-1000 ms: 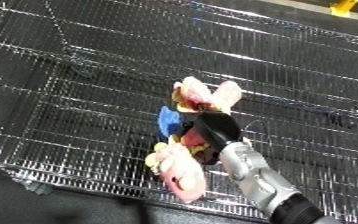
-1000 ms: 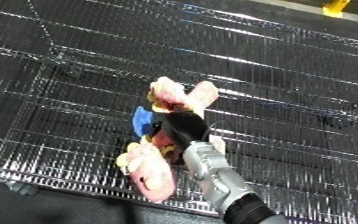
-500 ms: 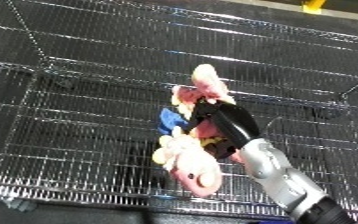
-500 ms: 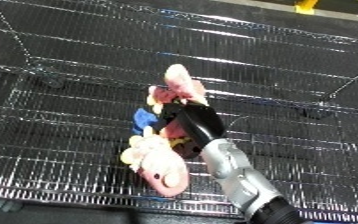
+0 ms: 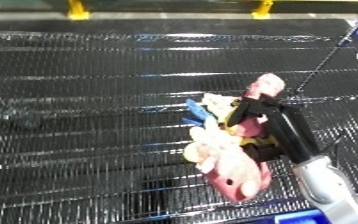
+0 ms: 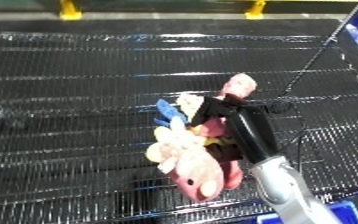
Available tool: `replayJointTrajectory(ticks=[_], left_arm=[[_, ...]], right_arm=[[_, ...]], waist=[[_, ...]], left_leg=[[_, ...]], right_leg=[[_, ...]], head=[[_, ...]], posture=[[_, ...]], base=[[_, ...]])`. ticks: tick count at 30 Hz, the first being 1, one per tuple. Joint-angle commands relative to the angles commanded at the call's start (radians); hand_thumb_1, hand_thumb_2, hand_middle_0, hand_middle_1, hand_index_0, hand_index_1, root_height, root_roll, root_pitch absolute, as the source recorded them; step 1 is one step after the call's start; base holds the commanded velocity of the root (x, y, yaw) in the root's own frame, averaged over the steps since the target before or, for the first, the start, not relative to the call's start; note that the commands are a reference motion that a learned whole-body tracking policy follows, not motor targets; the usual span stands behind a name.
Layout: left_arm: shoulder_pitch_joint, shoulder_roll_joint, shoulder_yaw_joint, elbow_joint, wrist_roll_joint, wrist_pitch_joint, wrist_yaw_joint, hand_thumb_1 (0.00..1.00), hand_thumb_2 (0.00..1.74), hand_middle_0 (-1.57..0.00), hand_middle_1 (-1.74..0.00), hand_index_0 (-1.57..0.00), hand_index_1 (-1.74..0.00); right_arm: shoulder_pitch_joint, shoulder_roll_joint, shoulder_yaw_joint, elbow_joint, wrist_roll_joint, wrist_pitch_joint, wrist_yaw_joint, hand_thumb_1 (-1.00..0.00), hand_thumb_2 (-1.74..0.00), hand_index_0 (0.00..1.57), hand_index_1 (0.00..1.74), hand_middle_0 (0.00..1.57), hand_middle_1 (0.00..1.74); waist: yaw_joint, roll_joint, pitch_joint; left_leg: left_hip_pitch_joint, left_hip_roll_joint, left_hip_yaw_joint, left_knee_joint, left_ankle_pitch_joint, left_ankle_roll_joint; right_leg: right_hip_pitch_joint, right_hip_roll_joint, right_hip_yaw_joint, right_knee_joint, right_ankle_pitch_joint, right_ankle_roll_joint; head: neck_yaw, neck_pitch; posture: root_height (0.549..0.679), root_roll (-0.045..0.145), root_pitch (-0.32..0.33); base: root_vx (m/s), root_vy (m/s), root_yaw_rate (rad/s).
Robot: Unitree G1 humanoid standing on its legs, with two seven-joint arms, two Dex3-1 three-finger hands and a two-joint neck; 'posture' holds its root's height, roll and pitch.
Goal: Pick up the object and place it into the box
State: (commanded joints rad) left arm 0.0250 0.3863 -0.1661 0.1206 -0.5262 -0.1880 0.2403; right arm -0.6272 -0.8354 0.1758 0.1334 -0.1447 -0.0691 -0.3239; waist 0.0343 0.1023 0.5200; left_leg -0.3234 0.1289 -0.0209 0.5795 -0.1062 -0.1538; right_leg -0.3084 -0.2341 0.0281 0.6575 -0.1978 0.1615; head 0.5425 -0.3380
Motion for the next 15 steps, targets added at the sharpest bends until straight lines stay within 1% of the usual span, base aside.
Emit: replayJointTrajectory(ticks=[2,6,11,15], left_arm=[[0.006,-0.012,0.005,-0.008,0.006,0.005,-0.001,1.00,1.74,-1.57,-1.74,-1.57,-1.74],[0.016,-0.029,0.008,-0.025,0.020,0.014,-0.004,1.00,1.74,-1.57,-1.74,-1.57,-1.74],[0.031,-0.044,0.011,-0.047,0.030,0.023,-0.010,1.00,1.74,-1.57,-1.74,-1.57,-1.74],[0.032,-0.047,0.010,-0.053,0.032,0.023,-0.011,1.00,1.74,-1.57,-1.74,-1.57,-1.74]], right_arm=[[0.092,0.006,-0.095,-0.065,-0.003,-0.007,-0.020,-1.00,-1.74,1.57,1.74,1.57,1.74],[0.242,0.027,-0.253,-0.141,-0.011,-0.017,-0.062,-1.00,-1.74,1.57,1.74,1.57,1.74],[0.411,0.065,-0.433,-0.176,0.000,-0.029,-0.114,-1.00,-1.74,1.57,1.74,1.57,1.74],[0.500,0.082,-0.540,-0.170,0.016,-0.036,-0.153,-1.00,-1.74,1.57,1.74,1.57,1.74]], waist=[[-0.023,0.004,0.000],[-0.063,0.012,-0.001],[-0.118,0.024,-0.012],[-0.153,0.032,-0.021]], left_leg=[[0.013,0.002,0.009,0.003,-0.005,0.0009],[0.033,0.004,0.024,0.010,-0.013,0.0032],[0.052,0.003,0.040,0.015,-0.025,0.0048],[0.061,0.003,0.052,0.014,-0.031,0.0046]], right_leg=[[0.007,0.0003,0.007,-0.001,0.000,0.0004],[0.016,0.0015,0.020,0.001,-0.002,0.0008],[0.024,0.0022,0.036,-0.001,-0.006,0.0009],[0.024,0.0027,0.047,-0.005,-0.006,0.0008]], head=[[0.026,-0.007],[0.086,-0.008],[0.167,-0.010],[0.248,-0.022]], posture=[[0.638,0.049,-0.128],[0.638,0.056,-0.143],[0.639,0.063,-0.148],[0.640,0.070,-0.146]], base=[[0.003,0.010,-0.192],[0.006,0.008,-0.152],[0.010,0.012,-0.115],[0.001,0.019,-0.117]])
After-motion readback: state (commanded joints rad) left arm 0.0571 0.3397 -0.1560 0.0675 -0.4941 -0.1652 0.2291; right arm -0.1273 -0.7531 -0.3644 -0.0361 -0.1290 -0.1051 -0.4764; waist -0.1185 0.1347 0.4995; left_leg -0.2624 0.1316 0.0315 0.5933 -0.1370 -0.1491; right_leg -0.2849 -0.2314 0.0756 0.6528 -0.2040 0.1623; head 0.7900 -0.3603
